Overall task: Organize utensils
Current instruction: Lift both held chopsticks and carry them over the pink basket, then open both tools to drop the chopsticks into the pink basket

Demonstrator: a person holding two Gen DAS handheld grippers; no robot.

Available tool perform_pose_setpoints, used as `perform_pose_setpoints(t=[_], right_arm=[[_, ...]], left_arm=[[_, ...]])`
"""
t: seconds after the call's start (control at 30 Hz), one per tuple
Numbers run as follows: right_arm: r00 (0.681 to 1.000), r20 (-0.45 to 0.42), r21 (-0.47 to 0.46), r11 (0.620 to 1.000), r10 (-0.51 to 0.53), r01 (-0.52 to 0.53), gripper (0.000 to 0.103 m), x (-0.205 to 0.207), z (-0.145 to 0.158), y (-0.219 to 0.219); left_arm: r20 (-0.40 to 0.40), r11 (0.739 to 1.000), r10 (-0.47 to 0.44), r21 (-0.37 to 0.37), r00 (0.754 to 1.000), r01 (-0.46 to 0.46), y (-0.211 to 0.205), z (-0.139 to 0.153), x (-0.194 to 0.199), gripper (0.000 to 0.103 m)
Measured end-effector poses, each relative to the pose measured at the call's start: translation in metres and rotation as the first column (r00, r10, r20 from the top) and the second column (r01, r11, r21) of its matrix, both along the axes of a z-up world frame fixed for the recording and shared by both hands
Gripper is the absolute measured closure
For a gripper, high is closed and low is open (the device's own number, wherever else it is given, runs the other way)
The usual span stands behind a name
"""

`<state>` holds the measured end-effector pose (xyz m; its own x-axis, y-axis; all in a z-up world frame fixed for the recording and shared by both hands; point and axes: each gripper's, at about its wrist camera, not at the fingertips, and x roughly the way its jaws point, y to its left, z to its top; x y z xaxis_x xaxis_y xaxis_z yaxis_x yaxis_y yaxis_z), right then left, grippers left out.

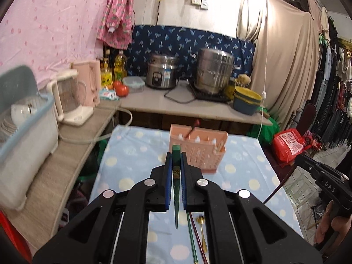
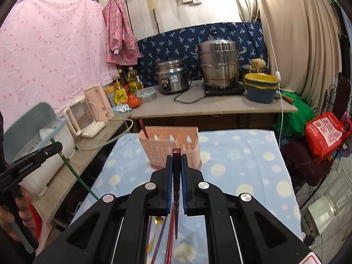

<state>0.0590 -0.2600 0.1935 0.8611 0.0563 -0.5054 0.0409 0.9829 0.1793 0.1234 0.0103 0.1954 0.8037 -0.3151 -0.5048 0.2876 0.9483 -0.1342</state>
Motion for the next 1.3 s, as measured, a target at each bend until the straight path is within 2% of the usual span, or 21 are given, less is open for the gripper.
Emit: perform_pose_setpoints(t=[0.37,0.53,0.7,0.87,1.0,1.13,1.2,1.23,1.27,1.3], right_arm=[[0.989,0.145,-0.010,1.000,-0.009,0.011,0.096,0.107,0.077,-0.001],[0.984,0.180,-0.005,1.000,-0.019,0.020,0.096,0.149,0.088,0.000],[0.986,0.167,0.033,0.999,-0.016,0.010,0.096,0.189,0.067,-0.002],[0.995,0.096,0.031,1.000,-0.004,0.001,0.096,0.221,0.023,0.003],[0.999,0.034,0.032,0.999,0.003,-0.004,0.096,0.233,-0.012,0.006],[1.000,-0.010,0.023,1.000,0.004,-0.004,0.095,0.238,-0.034,0.006],[1.000,-0.004,0.014,1.000,-0.013,0.014,0.089,0.235,-0.037,0.005],[1.000,0.003,0.003,1.000,-0.031,0.031,0.072,0.232,-0.037,0.004],[0.999,0.017,0.002,0.999,-0.042,0.042,0.054,0.229,-0.035,0.003],[0.998,0.030,0.003,0.999,-0.050,0.050,0.051,0.225,-0.034,0.003]], left_arm=[[0.191,1.000,0.019,-0.016,0.981,-0.017,-0.026,0.094,0.089,0.096],[0.232,0.999,0.017,-0.038,0.973,-0.008,-0.042,0.108,0.129,0.096],[0.213,0.999,0.008,-0.049,0.977,0.003,-0.057,0.086,0.166,0.096],[0.138,1.000,-0.005,-0.030,0.990,0.009,-0.068,0.042,0.193,0.096],[0.072,1.000,-0.003,-0.015,0.997,0.004,-0.070,0.006,0.208,0.096],[0.028,1.000,-0.002,-0.018,1.000,0.002,-0.068,-0.017,0.216,0.096],[0.027,1.000,0.014,-0.020,1.000,-0.013,-0.066,-0.022,0.216,0.094],[0.026,1.000,0.025,-0.015,0.999,-0.025,-0.065,-0.024,0.215,0.085],[0.022,0.999,0.040,-0.013,0.999,-0.040,-0.063,-0.026,0.215,0.068],[0.023,0.998,0.058,-0.017,0.998,-0.058,-0.060,-0.026,0.213,0.060]])
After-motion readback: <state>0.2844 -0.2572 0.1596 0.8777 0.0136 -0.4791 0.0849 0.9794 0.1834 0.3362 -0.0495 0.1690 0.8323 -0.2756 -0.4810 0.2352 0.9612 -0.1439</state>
